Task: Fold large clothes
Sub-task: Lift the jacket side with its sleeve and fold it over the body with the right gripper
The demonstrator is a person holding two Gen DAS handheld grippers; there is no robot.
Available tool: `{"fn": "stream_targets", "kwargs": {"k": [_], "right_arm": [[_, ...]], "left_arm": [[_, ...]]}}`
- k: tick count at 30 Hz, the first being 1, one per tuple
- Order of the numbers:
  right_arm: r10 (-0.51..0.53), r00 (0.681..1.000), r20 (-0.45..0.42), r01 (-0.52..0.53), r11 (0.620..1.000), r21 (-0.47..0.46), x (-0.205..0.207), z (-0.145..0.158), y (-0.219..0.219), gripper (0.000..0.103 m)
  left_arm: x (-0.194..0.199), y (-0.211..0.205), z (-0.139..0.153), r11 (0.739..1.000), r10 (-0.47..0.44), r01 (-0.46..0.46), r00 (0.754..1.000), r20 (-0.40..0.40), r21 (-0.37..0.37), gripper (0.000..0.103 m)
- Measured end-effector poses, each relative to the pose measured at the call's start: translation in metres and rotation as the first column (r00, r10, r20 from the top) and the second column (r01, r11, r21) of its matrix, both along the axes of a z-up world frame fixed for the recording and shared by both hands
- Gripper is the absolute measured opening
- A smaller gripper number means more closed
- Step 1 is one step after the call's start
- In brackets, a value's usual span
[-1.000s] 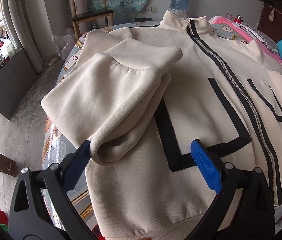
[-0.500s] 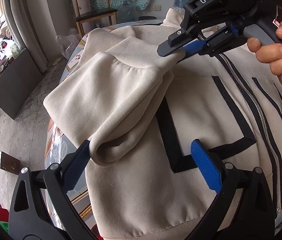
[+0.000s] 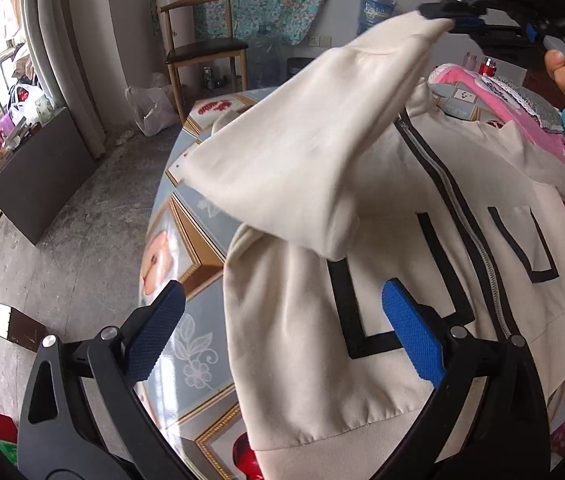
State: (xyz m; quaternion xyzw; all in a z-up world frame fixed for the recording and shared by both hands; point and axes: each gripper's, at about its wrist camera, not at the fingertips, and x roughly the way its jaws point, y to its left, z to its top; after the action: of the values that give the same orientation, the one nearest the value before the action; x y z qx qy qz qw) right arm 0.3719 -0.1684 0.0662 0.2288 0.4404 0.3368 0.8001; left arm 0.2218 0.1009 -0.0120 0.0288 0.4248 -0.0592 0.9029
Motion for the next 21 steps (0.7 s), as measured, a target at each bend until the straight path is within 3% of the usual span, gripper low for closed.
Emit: {"fn": "stream_targets", "kwargs": {"k": [4,8,11,14,18,21], "right_arm": [[-0.222,0.974,0.037,0.223,0.974,-0.026,-0.030,-0.002,-0.100,0.010],[-0.340,0.938,-0.067,0.333,0.938,-0.091,-0.056,-0.055,-0.163,0.010],[-0.375,0.913,-0.158,0.354,0.924,-0.143,-0.063,-0.102,-0.174,0.010],[-0.388,0.904,-0.177,0.362,0.917,-0.166,-0.063,-0.123,-0.180,0.010],[-0.383,0.914,-0.135,0.370,0.922,-0.111,-0.067,-0.109,-0.187,0.010],[-0.379,0.919,-0.107,0.368,0.923,-0.113,-0.067,-0.100,-0.192,0.010]], "left_arm": [[0.011,0.002,0.006,0.999,0.006,-0.006,1.000,-0.005,0.036,0.095],[0.035,0.003,-0.017,0.987,0.017,-0.004,0.996,-0.082,0.162,0.095],[0.057,0.001,-0.035,0.970,0.010,0.018,0.993,-0.118,0.241,0.095],[0.080,0.000,-0.047,0.946,0.035,0.006,0.992,-0.122,0.324,0.095],[0.096,0.008,-0.053,0.911,0.094,-0.049,0.991,-0.090,0.410,0.095],[0.100,0.019,-0.054,0.914,0.122,-0.080,0.989,-0.082,0.397,0.095]]}}
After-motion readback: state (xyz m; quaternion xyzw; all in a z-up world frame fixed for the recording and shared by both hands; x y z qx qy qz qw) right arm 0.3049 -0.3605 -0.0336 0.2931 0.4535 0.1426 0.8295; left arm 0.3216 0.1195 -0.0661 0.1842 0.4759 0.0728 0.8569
